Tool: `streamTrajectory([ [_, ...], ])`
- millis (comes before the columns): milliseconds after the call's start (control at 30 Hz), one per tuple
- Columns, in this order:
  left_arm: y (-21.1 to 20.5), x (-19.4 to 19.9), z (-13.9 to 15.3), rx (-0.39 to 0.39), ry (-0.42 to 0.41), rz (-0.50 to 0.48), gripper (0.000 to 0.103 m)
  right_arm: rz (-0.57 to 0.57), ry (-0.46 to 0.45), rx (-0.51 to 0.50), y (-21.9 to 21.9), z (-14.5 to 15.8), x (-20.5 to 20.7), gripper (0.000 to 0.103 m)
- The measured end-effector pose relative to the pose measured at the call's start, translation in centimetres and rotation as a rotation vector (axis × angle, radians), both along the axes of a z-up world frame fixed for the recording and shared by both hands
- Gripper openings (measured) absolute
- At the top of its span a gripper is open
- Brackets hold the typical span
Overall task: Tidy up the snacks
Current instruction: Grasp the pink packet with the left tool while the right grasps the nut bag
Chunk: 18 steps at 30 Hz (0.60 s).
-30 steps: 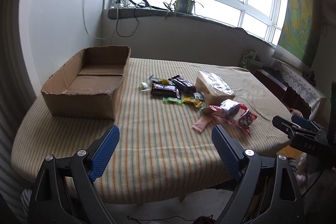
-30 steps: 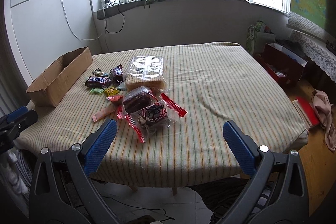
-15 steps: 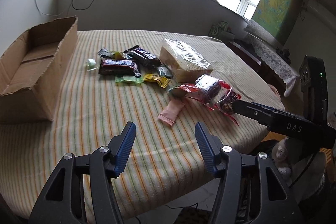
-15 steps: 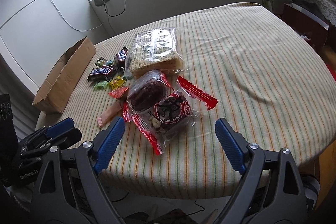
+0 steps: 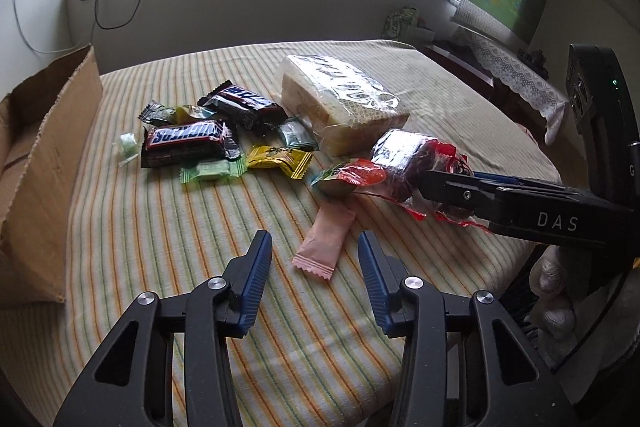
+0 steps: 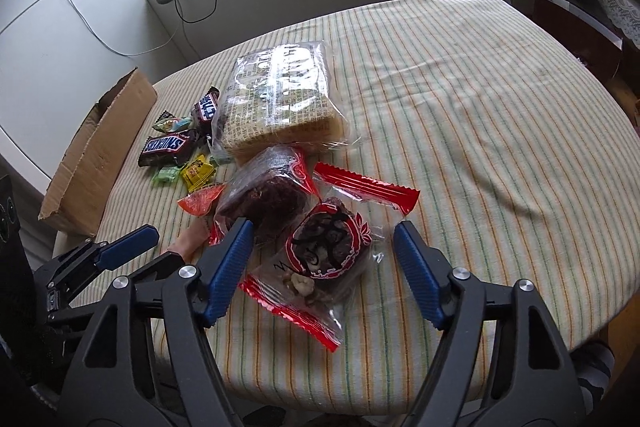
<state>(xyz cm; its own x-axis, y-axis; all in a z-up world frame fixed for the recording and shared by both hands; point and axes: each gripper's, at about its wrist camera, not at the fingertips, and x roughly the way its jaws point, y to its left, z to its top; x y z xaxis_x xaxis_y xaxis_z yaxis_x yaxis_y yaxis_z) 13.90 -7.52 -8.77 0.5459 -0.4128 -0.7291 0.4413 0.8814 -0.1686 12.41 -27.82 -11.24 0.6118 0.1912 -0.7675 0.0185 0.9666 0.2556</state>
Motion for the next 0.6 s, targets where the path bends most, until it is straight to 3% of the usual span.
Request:
streamTrajectory([
  [67,-0.3,0.1,-0.1,0.013,-0.005,-0.009,0.043,0.022,0.003,-0.048,0.6,-0.1,0.3,0.072],
  [167,-0.7,0.2,-0.6,0.039,-0.005,-0.023,0.037,0.047,0.006,-0.14,0.9,-0.1,0.3,0.059],
  [300,-1.3,0.3,-0.8,0.061,-0.024,-0.035,0.035,0.052,0.019,-0.132,0.2,-0.1,0.6,0.052],
  [433,-1.3,0.4,-0.9,0.063,-0.033,-0.026,0.027,0.06,0.011,-0.186,0.4,-0.2,0.3,0.042],
  [600,-1.3,0.0,-1.0,0.069,-0.057,-0.011,0.019,0.054,0.002,-0.201,0.4,-0.2,-0.1,0.041],
])
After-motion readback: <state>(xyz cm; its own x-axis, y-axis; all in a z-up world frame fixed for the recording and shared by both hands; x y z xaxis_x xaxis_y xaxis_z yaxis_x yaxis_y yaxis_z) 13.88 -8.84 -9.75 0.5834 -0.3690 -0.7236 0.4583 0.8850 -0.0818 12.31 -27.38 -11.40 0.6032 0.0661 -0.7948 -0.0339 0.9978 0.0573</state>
